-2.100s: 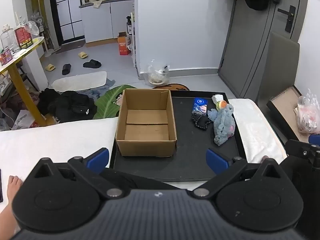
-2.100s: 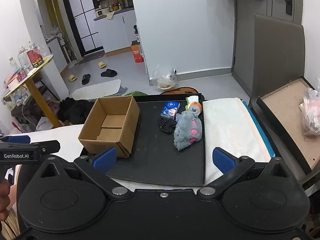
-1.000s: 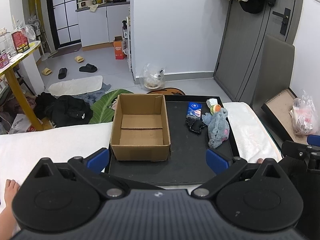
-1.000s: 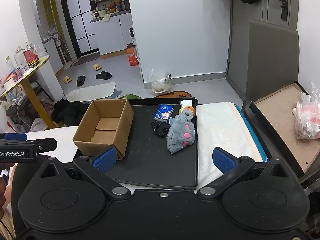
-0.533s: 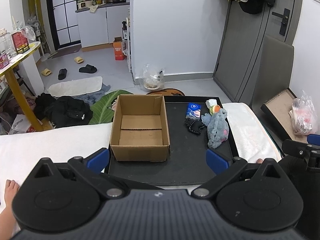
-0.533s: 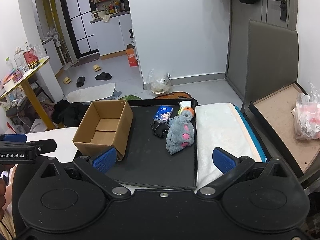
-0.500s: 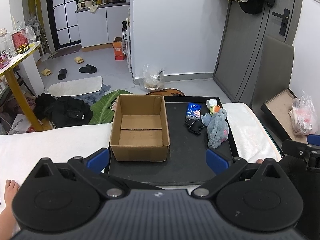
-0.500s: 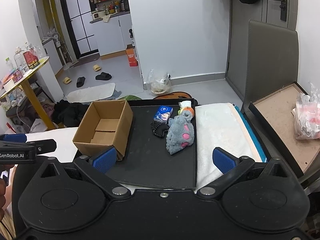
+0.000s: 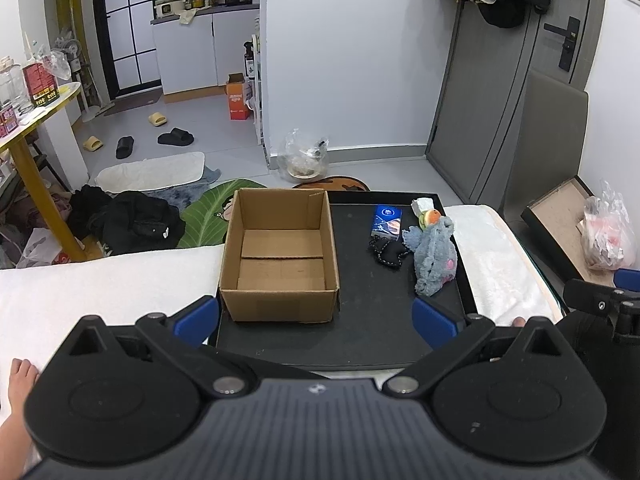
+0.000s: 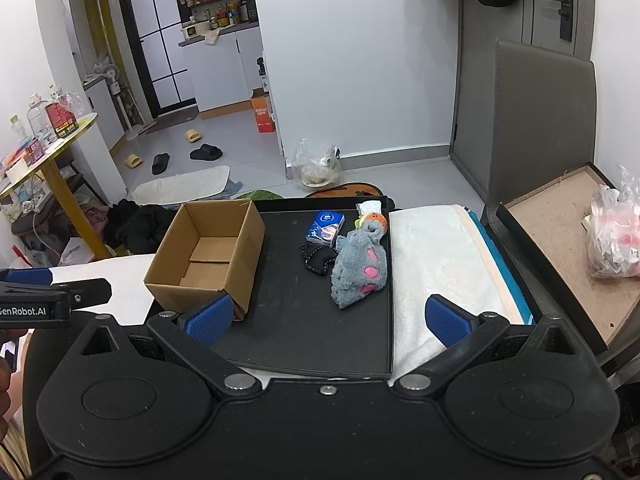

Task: Organize soft objects

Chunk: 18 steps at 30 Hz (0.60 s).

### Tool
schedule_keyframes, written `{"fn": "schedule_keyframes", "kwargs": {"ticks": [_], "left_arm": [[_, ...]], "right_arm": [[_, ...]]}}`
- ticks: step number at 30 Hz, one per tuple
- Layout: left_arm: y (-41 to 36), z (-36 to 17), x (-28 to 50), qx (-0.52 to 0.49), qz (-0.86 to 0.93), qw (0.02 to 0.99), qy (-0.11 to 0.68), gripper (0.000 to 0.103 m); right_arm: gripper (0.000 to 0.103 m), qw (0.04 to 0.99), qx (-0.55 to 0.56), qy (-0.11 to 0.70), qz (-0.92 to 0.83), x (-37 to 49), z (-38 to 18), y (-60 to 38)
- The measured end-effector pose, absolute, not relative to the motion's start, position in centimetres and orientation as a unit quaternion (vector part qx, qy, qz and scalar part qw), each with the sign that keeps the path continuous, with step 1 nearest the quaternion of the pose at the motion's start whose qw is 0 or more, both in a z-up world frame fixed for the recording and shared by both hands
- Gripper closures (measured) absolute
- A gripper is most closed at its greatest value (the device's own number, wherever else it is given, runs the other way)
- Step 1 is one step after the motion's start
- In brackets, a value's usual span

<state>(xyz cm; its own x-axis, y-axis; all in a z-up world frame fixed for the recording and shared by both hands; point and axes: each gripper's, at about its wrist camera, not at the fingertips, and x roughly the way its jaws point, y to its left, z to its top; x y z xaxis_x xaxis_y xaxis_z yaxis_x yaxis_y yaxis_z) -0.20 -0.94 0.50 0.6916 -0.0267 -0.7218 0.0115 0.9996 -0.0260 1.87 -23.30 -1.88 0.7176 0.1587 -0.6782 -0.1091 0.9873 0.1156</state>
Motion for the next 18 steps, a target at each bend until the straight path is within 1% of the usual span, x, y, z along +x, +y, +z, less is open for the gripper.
{"fn": "schedule_keyframes", "kwargs": {"ticks": [18], "left_arm": [[-0.71, 0.53, -0.25, -0.011, -0.01, 0.92, 0.391, 0.001]], "right_arm": [[0.0, 0.925, 0.032, 0.371, 0.071, 2.17, -2.17, -23.26]]}}
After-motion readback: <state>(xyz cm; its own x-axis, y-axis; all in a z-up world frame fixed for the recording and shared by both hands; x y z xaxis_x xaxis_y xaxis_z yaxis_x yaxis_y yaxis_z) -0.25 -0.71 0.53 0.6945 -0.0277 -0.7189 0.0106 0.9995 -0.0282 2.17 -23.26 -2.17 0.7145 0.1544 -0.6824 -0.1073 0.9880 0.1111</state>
